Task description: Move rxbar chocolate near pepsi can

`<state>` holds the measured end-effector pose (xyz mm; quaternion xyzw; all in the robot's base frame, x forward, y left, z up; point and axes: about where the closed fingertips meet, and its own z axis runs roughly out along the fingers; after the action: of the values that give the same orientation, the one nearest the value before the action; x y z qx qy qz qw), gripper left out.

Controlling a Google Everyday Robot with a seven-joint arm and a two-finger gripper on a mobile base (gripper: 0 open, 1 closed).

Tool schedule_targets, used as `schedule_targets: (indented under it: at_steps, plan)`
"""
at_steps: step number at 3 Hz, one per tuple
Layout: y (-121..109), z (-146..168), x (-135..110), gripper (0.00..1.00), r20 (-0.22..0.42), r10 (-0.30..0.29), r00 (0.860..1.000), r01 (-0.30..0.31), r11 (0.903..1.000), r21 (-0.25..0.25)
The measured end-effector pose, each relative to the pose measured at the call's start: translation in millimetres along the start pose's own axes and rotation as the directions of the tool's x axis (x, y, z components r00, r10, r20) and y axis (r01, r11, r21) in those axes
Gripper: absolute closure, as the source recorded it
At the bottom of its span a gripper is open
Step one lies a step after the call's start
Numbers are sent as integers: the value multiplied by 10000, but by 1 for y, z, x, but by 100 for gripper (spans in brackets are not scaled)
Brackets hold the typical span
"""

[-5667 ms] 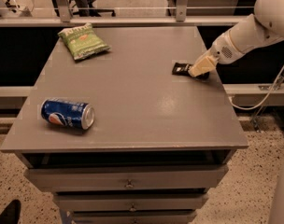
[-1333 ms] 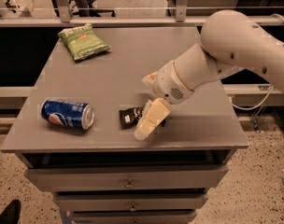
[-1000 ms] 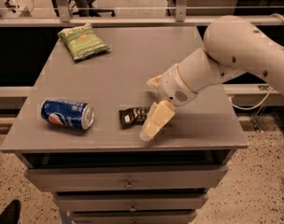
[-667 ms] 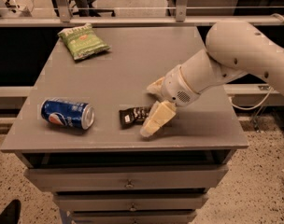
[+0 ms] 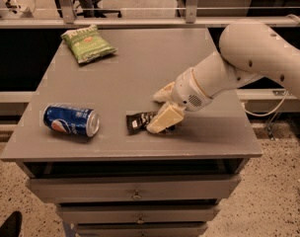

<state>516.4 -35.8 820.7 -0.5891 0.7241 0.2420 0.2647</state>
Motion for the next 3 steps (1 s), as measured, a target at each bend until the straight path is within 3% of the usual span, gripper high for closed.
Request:
schedule_targets:
  at_steps: [1, 2, 3]
  plan:
    - [0, 0, -3, 87, 33, 45, 10000, -45, 10000, -25]
    - [0, -2, -5, 100, 35, 46, 10000, -46, 10000, -27]
    - [0, -2, -5, 100, 38, 44, 10000, -44, 10000, -27]
